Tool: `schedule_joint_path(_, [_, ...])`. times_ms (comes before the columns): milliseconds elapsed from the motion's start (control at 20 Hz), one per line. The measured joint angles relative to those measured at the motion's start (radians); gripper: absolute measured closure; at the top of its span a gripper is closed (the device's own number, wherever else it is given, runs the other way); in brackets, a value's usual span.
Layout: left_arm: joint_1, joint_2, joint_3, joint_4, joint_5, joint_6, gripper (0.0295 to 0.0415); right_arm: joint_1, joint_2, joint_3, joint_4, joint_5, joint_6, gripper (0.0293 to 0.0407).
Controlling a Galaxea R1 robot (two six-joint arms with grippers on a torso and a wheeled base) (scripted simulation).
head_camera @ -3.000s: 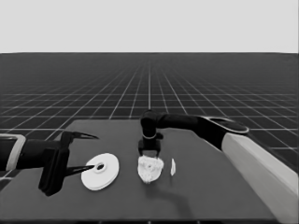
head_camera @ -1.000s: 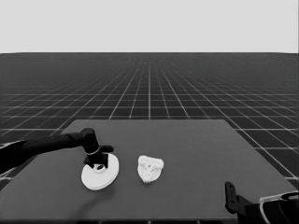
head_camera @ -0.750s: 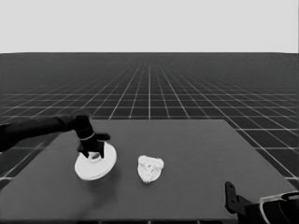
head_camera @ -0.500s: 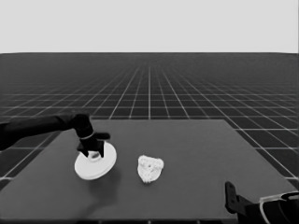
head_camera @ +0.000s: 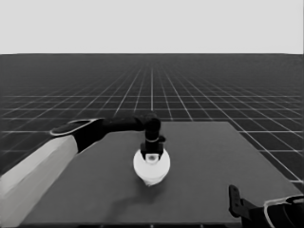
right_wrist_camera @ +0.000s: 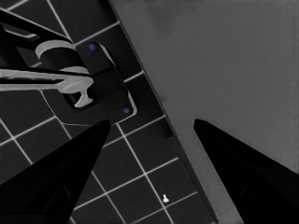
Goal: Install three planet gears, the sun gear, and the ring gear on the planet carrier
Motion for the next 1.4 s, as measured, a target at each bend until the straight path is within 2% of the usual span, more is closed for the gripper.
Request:
schedule_joint_path(100, [0.063, 0.01, -0.035, 0.061, -0.017, 0.021, 0.0362, 0.0, 0.0, 0.0, 0.0, 0.0, 0.0, 0.0315])
schedule_joint_path(250, [0.091, 0.016, -0.055, 0.086, -0.026, 0.033, 0.0362, 0.0, 0.0, 0.0, 0.0, 0.0, 0.0, 0.0315])
schedule_joint_path(1400, [0.107, 0.017, -0.06, 0.092, -0.028, 0.18, 0.0362, 0.0, 0.0, 0.0, 0.0, 0.0, 0.0, 0.0315])
